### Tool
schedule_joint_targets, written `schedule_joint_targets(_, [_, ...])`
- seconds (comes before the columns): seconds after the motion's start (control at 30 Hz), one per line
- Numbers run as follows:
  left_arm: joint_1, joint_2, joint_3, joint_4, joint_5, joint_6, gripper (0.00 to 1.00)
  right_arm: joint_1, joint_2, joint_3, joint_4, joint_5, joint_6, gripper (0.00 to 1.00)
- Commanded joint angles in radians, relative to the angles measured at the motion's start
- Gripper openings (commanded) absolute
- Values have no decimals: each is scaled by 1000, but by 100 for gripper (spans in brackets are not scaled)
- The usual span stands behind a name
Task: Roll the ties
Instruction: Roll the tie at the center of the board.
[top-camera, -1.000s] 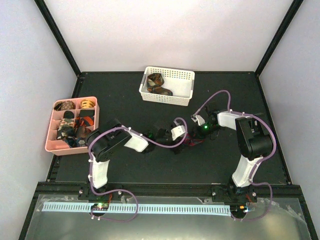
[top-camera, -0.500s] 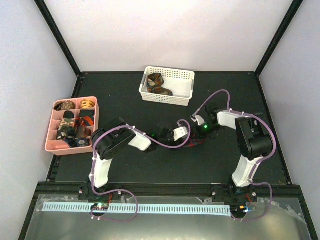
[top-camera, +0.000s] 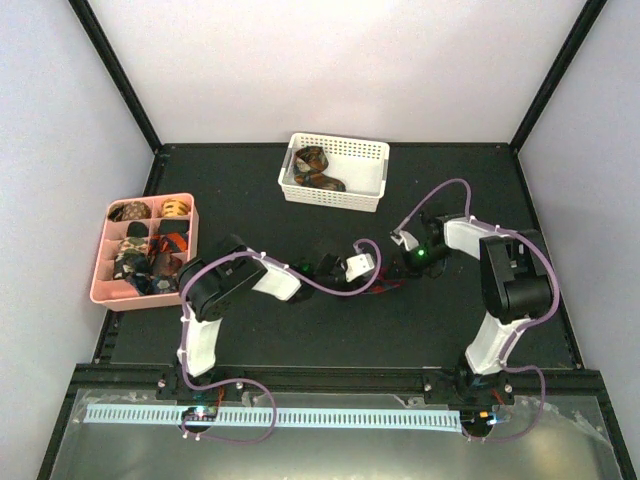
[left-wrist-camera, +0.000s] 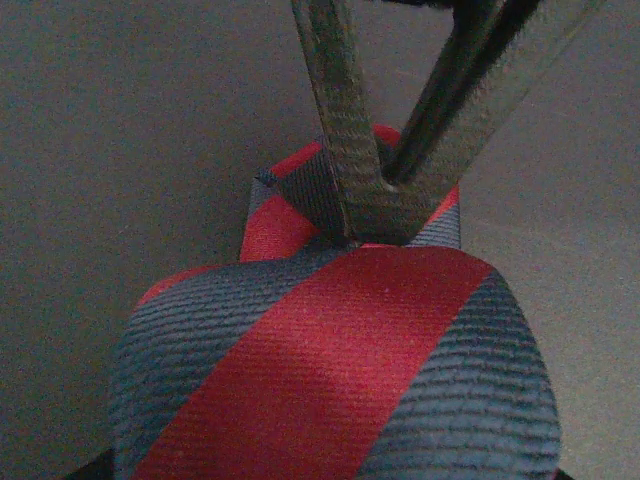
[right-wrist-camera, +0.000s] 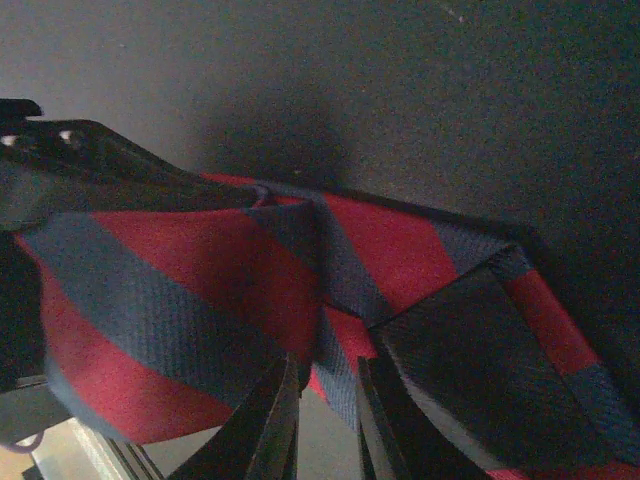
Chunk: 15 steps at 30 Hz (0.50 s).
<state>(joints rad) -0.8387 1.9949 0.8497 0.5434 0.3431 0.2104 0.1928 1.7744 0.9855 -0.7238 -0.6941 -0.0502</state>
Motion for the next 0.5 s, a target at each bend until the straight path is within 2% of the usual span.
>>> schedule_joint_targets(0.0, [30, 2, -27, -149, -6, 18, 40, 17, 48, -12, 43, 18, 6, 15])
schedule_joint_targets(0.47, [76, -170, -6, -180, 150, 151, 42, 20, 137, 24, 53, 116, 25, 11])
